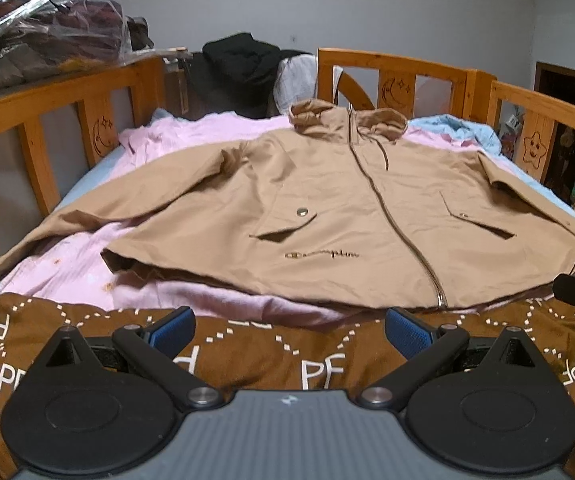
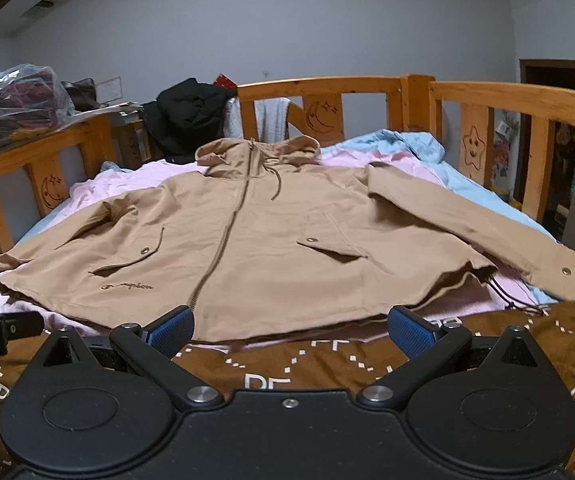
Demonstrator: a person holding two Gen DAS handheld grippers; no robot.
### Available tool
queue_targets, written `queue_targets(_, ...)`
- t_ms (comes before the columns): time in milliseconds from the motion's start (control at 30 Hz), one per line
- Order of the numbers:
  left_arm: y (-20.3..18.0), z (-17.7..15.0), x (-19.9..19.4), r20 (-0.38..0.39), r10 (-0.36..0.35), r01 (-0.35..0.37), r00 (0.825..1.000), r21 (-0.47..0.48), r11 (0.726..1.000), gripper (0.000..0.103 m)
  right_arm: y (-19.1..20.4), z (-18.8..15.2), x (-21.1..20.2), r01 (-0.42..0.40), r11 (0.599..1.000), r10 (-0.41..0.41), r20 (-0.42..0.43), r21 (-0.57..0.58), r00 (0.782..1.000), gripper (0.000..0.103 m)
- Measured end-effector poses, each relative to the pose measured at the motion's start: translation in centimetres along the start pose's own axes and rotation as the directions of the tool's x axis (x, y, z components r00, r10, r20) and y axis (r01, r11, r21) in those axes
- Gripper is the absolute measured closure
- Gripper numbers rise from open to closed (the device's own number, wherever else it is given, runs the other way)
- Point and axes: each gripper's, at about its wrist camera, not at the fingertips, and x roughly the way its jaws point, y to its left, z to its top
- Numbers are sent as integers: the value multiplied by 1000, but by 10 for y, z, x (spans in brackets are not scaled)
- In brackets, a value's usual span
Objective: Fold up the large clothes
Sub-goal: 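Grasp the jacket sleeve cuff with the right gripper and lift it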
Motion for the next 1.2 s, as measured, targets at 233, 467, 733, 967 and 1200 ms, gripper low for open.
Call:
queue_targets(233,-6,17,23,-123,0,2,992,22,1000,0,-4,4,4,62,998,-62,1,10,998,0)
queue_targets(467,-22,77,39,-129,-128,149,983,172,974,0,-63,23,22,175,960,-173,-29,217,984,0)
queue_targets(733,-76,180,71,-122,-203,229,972,270,935,0,-152,43,62,207,842,-147,-158,498,976,0)
queue_targets(967,-132,214,123,-233,-198,262,952,285,922,0,-218,37,107,219,543,-93,-201,811,975,4)
queue_targets(1200,-136,203,162,-266,-207,277,942,260,925,0,-241,34,127,268,300,-201,-214,916,956,16)
